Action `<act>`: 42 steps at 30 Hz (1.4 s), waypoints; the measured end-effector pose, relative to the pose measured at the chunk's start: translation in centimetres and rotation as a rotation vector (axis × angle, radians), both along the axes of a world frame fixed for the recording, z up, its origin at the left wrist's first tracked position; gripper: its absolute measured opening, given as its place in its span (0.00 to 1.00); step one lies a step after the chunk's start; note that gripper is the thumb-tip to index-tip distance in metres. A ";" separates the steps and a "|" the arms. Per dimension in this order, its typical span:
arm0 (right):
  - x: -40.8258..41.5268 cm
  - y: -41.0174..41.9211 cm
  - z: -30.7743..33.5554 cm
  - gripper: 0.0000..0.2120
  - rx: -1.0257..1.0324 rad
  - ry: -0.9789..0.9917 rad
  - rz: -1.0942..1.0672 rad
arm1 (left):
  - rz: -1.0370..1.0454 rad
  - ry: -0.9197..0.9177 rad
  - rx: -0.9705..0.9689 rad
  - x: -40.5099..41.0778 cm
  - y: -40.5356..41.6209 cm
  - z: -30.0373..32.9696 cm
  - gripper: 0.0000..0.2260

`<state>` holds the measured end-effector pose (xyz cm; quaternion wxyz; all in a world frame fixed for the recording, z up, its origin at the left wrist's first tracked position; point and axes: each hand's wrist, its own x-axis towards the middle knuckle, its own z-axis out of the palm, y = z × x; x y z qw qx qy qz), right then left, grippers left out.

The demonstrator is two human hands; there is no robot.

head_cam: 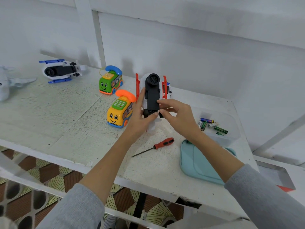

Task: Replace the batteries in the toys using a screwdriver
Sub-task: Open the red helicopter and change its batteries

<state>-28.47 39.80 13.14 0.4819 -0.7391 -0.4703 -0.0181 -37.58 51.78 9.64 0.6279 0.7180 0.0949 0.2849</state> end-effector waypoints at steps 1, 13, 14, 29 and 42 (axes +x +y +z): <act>0.0 -0.1 0.1 0.15 -0.006 0.020 -0.001 | -0.013 -0.005 -0.001 -0.1 -0.1 0.1 0.35; -0.4 -0.9 0.7 0.17 -0.077 0.047 0.063 | -0.003 -0.003 0.014 -0.5 0.2 0.3 0.35; -0.3 -1.3 0.8 0.17 -0.064 0.050 0.043 | -0.007 0.001 0.020 -0.5 0.1 0.4 0.35; -1.2 -4.2 -6.1 0.13 -0.555 -0.302 0.073 | -0.028 0.071 0.109 -0.5 -0.4 0.6 0.35; -0.5 -8.7 2.7 0.11 -0.255 0.207 0.065 | -0.023 0.061 0.065 -0.3 -0.5 0.7 0.37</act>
